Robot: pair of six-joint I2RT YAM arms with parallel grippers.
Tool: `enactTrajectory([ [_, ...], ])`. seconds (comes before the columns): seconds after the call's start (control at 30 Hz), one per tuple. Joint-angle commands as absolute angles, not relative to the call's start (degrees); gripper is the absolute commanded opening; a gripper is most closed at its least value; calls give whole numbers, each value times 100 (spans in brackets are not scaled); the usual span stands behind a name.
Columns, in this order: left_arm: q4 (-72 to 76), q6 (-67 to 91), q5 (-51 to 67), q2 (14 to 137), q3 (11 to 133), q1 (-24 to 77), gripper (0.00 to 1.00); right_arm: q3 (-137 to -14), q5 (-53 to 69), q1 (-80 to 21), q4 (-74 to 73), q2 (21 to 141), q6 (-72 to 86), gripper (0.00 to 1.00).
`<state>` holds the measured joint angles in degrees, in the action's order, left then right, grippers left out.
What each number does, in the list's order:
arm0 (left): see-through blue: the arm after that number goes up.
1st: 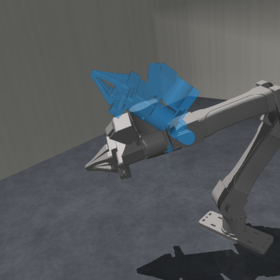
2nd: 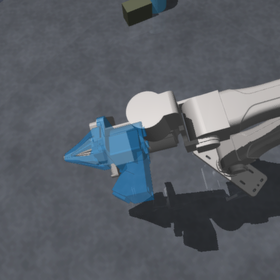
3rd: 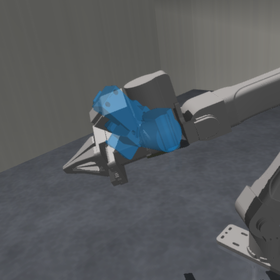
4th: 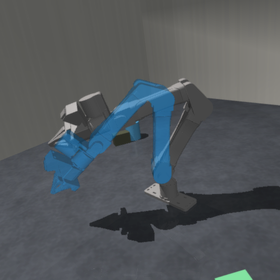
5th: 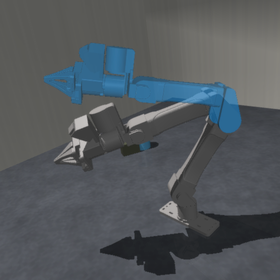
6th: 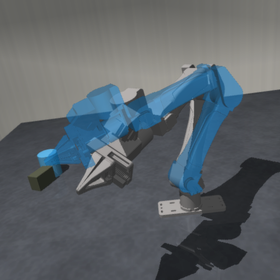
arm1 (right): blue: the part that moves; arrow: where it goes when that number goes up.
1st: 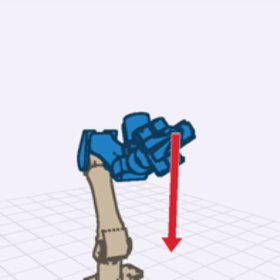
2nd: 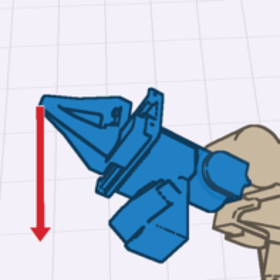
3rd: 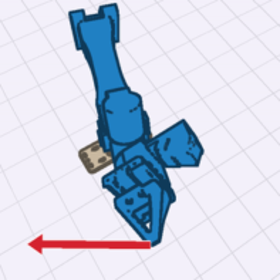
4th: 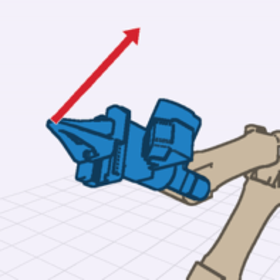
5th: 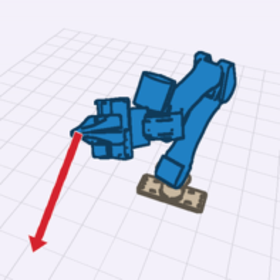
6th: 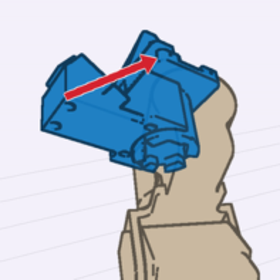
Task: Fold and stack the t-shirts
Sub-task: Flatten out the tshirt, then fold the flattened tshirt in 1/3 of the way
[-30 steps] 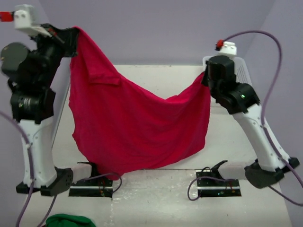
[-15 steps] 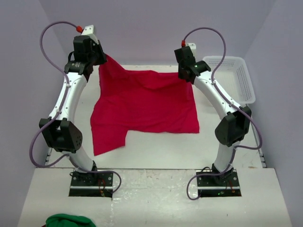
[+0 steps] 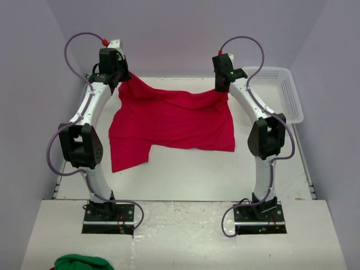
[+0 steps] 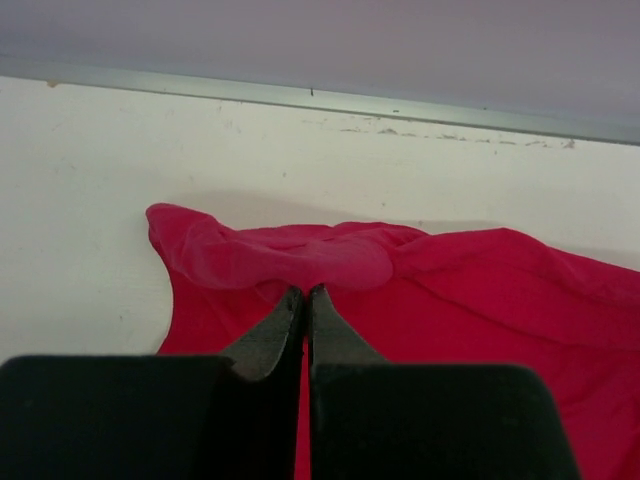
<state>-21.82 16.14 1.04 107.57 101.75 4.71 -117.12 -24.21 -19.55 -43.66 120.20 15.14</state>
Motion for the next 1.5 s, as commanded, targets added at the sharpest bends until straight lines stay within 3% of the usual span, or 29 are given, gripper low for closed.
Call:
enactTrajectory([
  [0.0,-1785,1424,-61,10793,10441,317,0,-12137,-2241,-1794,-4289,12155,1301,0],
  [0.63,-2074,1336,-316,11276,10591,-167,0,-12937,-1776,-976,-4289,12955,879,0],
  [1.47,-2373,1635,-351,11171,10187,-62,0,-12270,-1310,-1002,-4421,12788,1098,0],
])
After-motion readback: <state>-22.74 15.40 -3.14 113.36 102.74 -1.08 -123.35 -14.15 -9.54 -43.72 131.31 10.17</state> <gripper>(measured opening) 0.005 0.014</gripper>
